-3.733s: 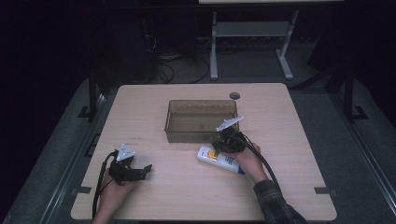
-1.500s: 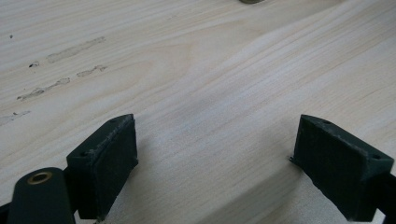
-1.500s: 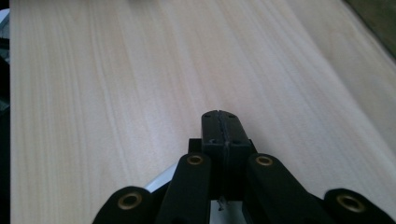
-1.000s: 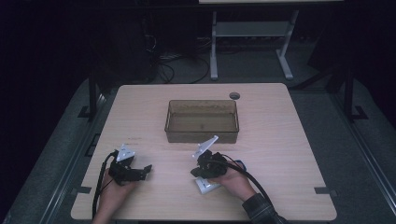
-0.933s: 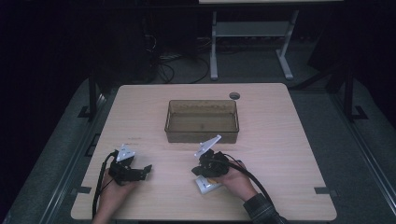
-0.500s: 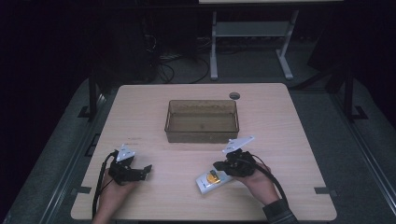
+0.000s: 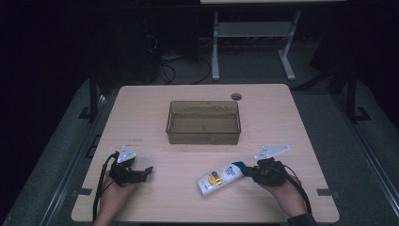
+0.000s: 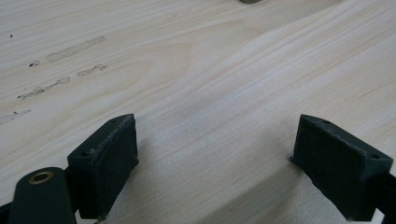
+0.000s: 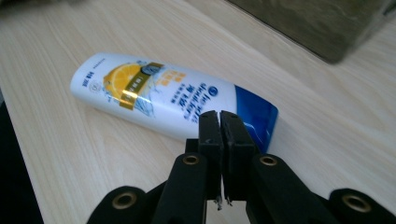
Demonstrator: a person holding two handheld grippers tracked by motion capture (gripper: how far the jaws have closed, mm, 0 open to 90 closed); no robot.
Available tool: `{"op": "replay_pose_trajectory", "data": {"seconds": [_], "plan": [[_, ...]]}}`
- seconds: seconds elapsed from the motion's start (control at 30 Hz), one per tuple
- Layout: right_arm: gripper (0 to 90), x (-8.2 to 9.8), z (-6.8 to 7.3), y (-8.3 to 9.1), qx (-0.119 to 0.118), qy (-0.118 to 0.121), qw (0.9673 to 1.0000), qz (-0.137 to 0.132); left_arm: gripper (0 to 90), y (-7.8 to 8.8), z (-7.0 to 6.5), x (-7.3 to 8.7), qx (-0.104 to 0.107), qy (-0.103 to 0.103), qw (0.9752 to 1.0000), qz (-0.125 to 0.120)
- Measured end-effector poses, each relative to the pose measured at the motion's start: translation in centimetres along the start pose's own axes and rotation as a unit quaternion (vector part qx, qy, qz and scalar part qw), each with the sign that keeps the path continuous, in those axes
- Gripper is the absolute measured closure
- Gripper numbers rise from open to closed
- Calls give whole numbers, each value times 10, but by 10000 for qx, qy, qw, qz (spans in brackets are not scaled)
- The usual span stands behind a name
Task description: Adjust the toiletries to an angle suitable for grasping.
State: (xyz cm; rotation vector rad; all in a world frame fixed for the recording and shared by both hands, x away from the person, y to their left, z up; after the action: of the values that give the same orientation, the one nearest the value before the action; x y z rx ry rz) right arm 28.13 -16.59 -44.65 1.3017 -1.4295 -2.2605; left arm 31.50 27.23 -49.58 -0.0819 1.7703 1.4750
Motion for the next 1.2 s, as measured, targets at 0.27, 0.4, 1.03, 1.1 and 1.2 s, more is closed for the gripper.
{"op": "replay_pose_trajectory", "data": {"seconds": [0.27,0.4,1.03,1.1,1.2], "plan": [[871,21,-7,9,104,-250,9996,11,124,0,0,0,-2,-2,10000,-1],[872,27,-9,7,125,-325,9994,90,124,0,0,0,-2,-2,10000,-1],[886,16,-20,-25,139,-312,9985,433,124,0,0,0,-2,-1,10000,-1],[890,13,-21,-27,155,-318,9985,413,124,0,0,0,0,0,10000,-1],[894,9,-23,-29,171,-279,9987,398,124,0,0,0,-2,-2,10000,-1]]}}
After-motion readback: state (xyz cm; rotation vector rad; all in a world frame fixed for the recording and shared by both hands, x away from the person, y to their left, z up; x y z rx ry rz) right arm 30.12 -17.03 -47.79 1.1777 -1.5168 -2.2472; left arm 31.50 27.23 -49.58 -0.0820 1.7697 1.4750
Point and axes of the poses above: each handheld gripper's, and its own axes: y roughly backward along the jaws, x roughly out of its underside, z roughly to its left, the point moved 3 cm from there along -y, roughly forward along the jaws, and after that the axes turned 9 degrees about z, right-handed, at the moved point
